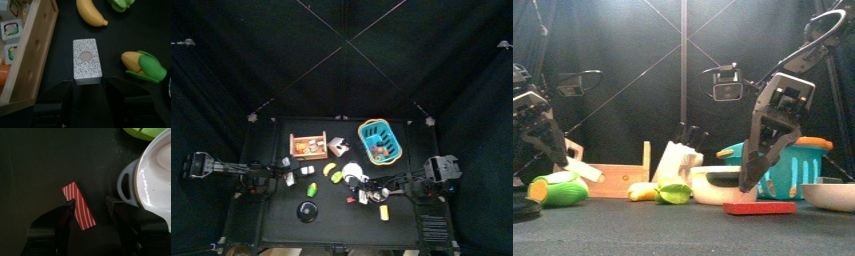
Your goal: Drop rice in front of toolbox
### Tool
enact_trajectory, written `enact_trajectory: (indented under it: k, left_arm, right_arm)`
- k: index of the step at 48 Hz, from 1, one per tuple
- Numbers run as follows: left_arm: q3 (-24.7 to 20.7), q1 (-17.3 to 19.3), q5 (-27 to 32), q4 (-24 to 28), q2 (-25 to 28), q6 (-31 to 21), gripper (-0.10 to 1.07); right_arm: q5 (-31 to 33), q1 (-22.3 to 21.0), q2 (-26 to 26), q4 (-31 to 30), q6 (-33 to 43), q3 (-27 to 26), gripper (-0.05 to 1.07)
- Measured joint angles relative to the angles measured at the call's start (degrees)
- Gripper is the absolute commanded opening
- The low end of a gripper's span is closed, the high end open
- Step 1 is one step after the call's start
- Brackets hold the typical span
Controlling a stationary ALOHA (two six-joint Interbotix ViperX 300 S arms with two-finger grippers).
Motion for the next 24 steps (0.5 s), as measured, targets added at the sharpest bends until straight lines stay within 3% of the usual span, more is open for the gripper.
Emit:
enact_trajectory:
  k: [14, 24]
  left_arm:
    - [0.4, 0.0, -0.4, -4.0, 0.1, 0.1, 0.72]
    - [0.4, 0.0, -0.4, -4.7, 0.1, 0.1, 0.86]
  right_arm:
    - [0.7, 0.5, 0.4, -1.9, 0.0, -1.3, 0.87]
    - [1.3, 0.7, 0.4, -3.9, 0.0, -2.5, 0.87]
